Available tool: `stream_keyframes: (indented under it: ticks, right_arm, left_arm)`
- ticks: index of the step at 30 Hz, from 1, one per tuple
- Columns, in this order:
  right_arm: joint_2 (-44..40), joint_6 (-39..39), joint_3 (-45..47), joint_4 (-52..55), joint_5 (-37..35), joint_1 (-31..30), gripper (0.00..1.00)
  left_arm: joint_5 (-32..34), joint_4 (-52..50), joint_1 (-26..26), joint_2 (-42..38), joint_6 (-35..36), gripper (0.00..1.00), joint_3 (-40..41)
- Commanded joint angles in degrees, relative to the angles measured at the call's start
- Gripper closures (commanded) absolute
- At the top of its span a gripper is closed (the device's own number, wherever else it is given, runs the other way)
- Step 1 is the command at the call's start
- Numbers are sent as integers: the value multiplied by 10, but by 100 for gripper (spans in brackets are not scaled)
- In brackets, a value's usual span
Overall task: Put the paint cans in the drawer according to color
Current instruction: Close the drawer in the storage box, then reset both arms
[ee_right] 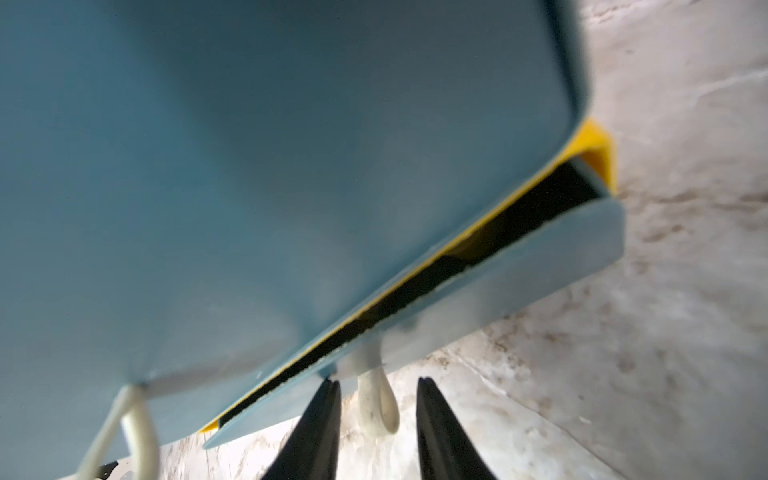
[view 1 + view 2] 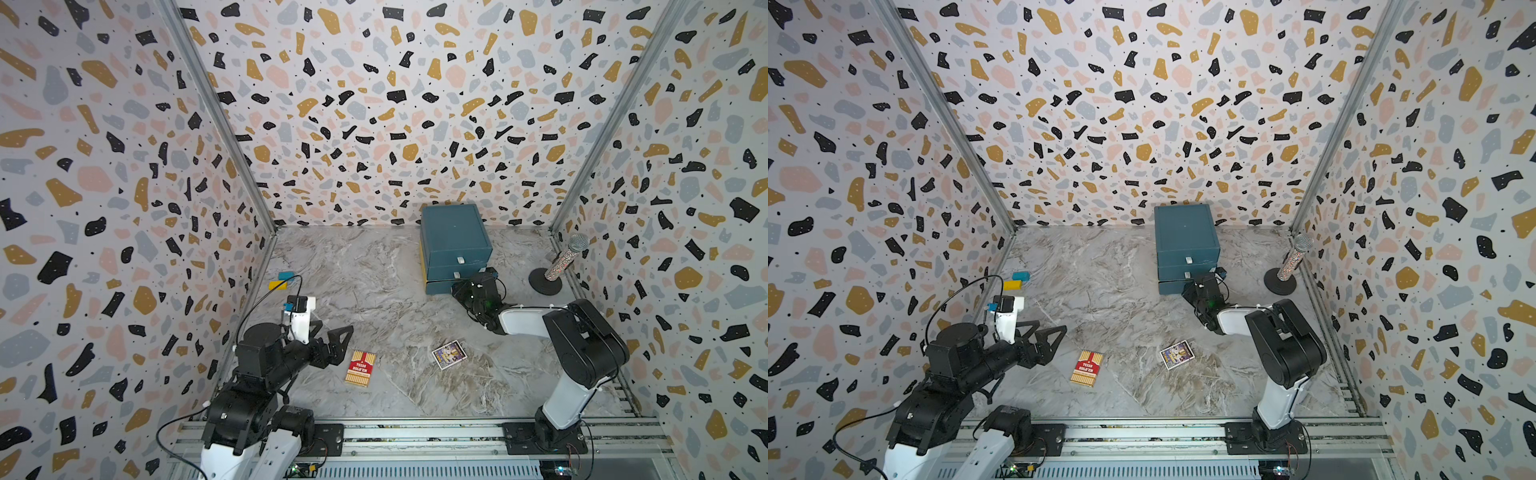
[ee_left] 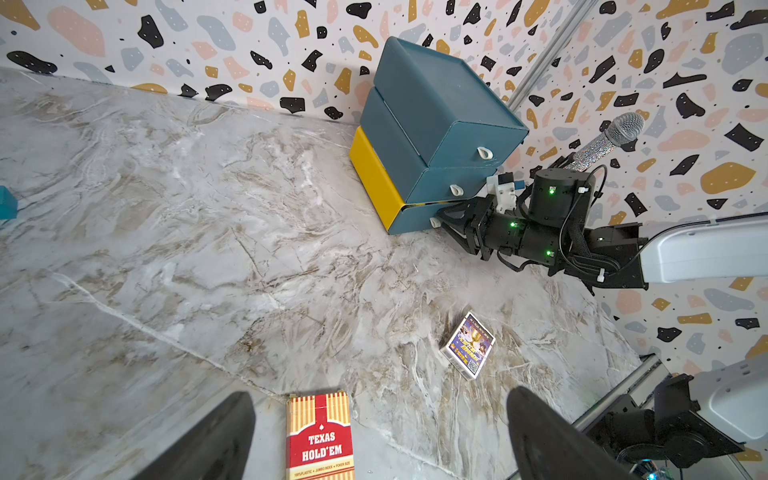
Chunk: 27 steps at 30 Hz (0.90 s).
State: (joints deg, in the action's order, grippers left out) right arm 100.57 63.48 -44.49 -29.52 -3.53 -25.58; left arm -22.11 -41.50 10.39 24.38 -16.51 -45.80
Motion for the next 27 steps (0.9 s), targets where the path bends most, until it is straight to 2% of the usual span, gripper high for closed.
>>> stream_keyframes:
  ticks: [1,8,12,14,16,17,18,19,23,24,27]
  right_arm:
    - [0,9,-12,-39,-11,4,64]
    - [-21,6,0,-33,-17,3,66]
    - [-98,-64,-1,85,-36,2,58]
    - [-155,-116,-2,168,-50,2,46]
    - [-223,-181,-4,251,-72,1,29]
    - [-253,-205,-3,283,-80,3,9]
    - [-285,-234,-3,314,-93,5,0]
    - [-317,-253,-4,371,-108,8,0]
    - [-427,-316,0,467,-159,13,0]
    - [-451,-328,2,484,-173,13,0]
    - [-500,-353,12,501,-224,13,0]
  left_arm:
    - [-10,22,-4,1,3,3,-11]
    - [-6,21,-4,6,0,0,-13]
    - [13,8,-4,16,-1,0,-24]
    - [26,5,-4,19,-3,0,-29]
    - [43,18,-3,23,-21,0,-27]
    - [51,26,-3,26,-30,0,-22]
    - [60,35,-3,32,-41,0,-19]
    - [66,45,-2,40,-50,0,-15]
    - [99,83,17,72,-64,0,-14]
    - [131,87,30,83,-71,0,-18]
    - [282,98,86,124,-102,0,-22]
